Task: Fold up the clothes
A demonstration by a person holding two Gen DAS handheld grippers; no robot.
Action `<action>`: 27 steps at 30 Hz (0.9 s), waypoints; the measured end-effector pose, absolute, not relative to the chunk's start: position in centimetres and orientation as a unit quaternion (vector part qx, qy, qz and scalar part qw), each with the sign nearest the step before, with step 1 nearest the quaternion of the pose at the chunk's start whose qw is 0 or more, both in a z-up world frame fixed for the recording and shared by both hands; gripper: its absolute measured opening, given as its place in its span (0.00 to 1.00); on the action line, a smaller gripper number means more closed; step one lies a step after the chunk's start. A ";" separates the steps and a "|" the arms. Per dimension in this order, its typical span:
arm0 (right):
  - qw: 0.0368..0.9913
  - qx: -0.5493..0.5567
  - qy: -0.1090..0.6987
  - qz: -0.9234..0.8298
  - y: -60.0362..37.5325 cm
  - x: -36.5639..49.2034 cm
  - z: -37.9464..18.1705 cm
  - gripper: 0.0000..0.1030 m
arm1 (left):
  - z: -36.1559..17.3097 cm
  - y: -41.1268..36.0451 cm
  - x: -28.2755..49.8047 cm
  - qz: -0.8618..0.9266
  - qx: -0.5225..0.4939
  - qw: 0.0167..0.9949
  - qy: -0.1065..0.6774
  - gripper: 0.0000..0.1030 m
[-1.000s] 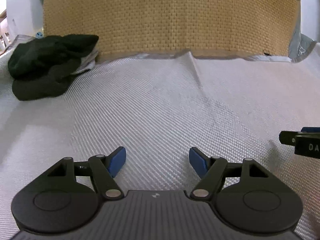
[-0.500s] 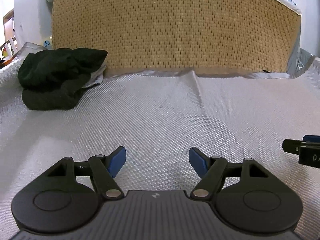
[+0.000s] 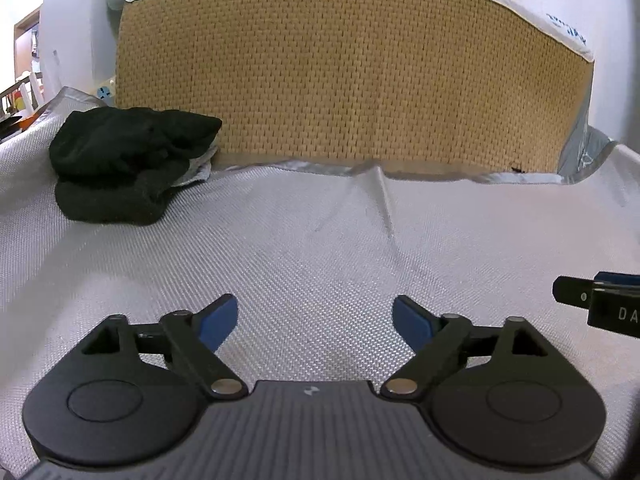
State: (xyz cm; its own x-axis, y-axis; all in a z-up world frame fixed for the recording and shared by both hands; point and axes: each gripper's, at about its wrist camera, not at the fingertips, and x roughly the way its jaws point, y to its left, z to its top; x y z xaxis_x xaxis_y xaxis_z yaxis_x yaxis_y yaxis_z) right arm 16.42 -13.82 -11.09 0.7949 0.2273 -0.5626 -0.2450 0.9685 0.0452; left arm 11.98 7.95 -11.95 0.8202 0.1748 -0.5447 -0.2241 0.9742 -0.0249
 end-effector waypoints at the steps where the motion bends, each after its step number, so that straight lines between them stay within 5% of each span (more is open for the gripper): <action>1: 0.948 -0.012 0.293 0.126 -13.9 16.2 -11.0 0.64 | -11.9 8.0 11.9 0.105 -0.046 0.954 0.278 0.90; 6: 0.954 -0.009 0.271 0.125 -14.3 15.3 -10.6 0.80 | -11.8 8.0 11.4 0.102 -0.044 0.954 0.279 0.95; 27: 0.956 -0.029 0.263 0.126 -14.6 13.5 -10.0 0.97 | -10.5 8.6 10.1 0.107 -0.036 0.956 0.271 1.00</action>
State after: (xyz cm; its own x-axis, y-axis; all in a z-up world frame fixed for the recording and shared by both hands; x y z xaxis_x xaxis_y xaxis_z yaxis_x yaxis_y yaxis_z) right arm 13.46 -14.60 -10.04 0.8301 0.2262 -0.5096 -0.2571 0.9663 0.0102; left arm 10.10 8.57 -10.50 0.8298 0.1855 -0.5263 -0.2251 0.9743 -0.0115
